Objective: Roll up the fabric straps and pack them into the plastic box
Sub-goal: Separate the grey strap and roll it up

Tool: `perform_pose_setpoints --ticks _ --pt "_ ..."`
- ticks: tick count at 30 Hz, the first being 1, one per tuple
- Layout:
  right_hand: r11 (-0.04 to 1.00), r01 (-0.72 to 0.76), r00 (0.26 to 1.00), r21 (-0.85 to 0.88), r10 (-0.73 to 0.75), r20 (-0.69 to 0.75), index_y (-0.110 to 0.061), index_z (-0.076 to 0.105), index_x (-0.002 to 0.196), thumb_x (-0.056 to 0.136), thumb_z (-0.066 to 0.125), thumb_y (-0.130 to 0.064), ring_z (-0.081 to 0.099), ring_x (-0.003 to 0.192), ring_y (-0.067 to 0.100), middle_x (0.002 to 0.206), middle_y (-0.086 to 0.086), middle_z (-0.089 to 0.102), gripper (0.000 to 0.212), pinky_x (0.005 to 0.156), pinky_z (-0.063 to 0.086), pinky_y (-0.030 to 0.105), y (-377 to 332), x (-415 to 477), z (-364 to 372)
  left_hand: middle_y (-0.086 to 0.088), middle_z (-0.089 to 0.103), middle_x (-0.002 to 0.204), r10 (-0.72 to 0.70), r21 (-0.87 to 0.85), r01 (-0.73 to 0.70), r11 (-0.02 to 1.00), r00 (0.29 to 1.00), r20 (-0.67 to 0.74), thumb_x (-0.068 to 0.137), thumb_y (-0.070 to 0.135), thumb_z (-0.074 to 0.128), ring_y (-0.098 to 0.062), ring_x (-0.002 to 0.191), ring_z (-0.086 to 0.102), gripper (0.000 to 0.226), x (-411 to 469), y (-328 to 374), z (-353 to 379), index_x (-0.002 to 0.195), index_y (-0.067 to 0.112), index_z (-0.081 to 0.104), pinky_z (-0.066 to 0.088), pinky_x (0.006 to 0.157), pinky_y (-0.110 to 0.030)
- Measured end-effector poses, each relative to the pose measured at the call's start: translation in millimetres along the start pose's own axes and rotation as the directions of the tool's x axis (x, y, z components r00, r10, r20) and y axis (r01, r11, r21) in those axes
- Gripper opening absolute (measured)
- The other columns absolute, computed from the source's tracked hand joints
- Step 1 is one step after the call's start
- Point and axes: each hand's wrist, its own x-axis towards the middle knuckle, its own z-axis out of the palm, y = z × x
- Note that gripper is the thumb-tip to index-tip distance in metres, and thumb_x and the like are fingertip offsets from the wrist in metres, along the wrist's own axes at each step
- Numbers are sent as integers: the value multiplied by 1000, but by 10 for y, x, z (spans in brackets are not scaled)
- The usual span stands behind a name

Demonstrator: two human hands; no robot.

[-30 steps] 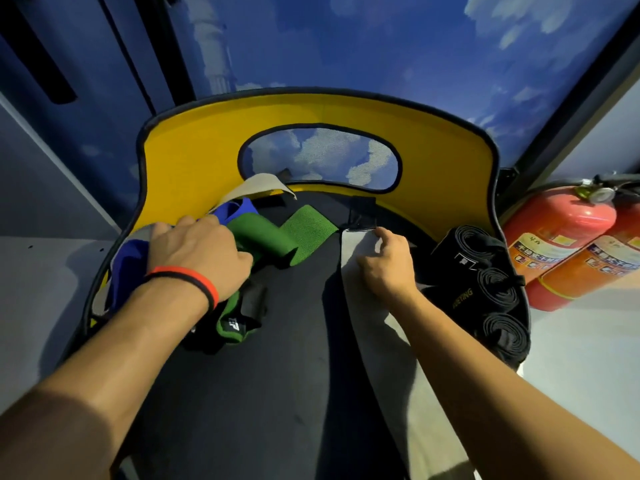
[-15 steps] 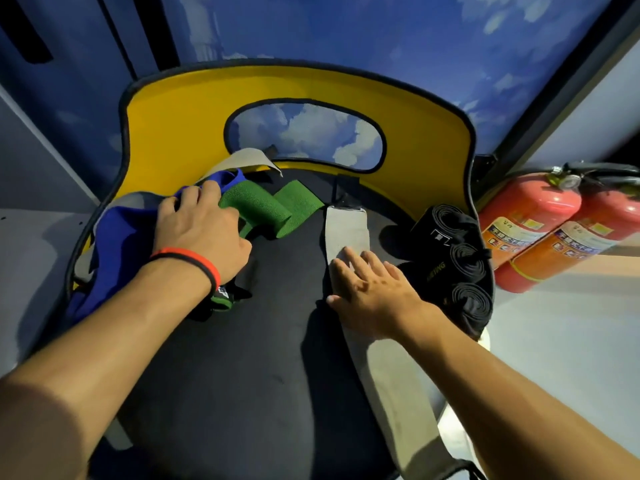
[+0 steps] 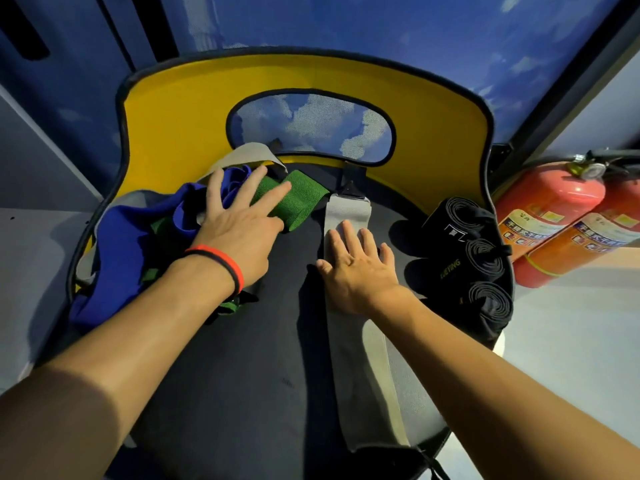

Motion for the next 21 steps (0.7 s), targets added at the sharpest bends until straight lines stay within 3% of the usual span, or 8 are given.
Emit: perform_pose_setpoints --ticks 3,6,8,12,14,16,18,21 --pt "999 35 999 25 -34 -27 -24 27 151 106 25 -50 15 147 25 162 -2 12 51 119 12 52 10 -46 -98 10 -1 168 -28 -7 28 1000 999 31 76 18 66 -23 149 7 37 -17 -19 -11 108 37 72 13 110 -56" --pt "997 71 997 -12 -71 -20 -21 41 140 105 30 -42 30 139 30 157 1 25 42 112 22 49 53 -82 -192 15 40 150 -24 4 24 1000 999 33 74 14 67 -20 138 24 37 -64 -58 -27 104 34 74 15 101 -50" --pt "995 85 996 -61 -83 36 -19 46 136 103 34 -40 34 134 33 155 1 28 41 109 26 50 72 -99 -238 19 53 129 -24 5 24 1000 999 27 73 12 67 -16 133 32 36 -90 -112 -56 99 36 74 9 103 -51" --pt "970 239 962 -53 -229 149 -22 57 121 96 36 -38 48 123 30 132 1 49 35 102 42 48 73 -148 -335 14 55 95 -53 -7 53 999 998 -34 73 9 71 -13 120 45 28 -132 -298 -50 78 37 69 -7 114 -59" --pt "962 271 960 -10 -270 73 -19 67 116 95 46 -31 60 111 31 119 7 60 32 94 51 44 61 -146 -380 11 51 85 -54 -48 48 998 992 -116 68 2 72 -16 111 49 33 -140 -376 12 69 33 61 -10 115 -57" --pt "974 223 969 48 -217 -115 -15 70 116 94 54 -30 62 107 34 116 13 63 31 88 54 44 52 -108 -379 9 47 79 -44 -97 22 995 971 -236 62 -7 70 -21 102 50 41 -138 -416 46 64 29 52 -6 116 -57" --pt "987 108 952 122 -68 -297 -17 63 126 95 55 -36 58 110 36 120 14 59 37 88 54 45 46 -45 -354 9 44 76 -36 -125 -6 992 943 -330 59 -12 67 -23 97 50 47 -138 -444 33 63 29 45 -1 116 -59" --pt "963 -115 930 244 191 -315 -27 45 146 99 47 -50 50 122 41 131 18 50 52 95 48 47 90 90 -349 9 43 74 -39 -136 -11 991 932 -360 58 -14 64 -23 95 50 51 -156 -495 10 62 29 38 2 116 -59"
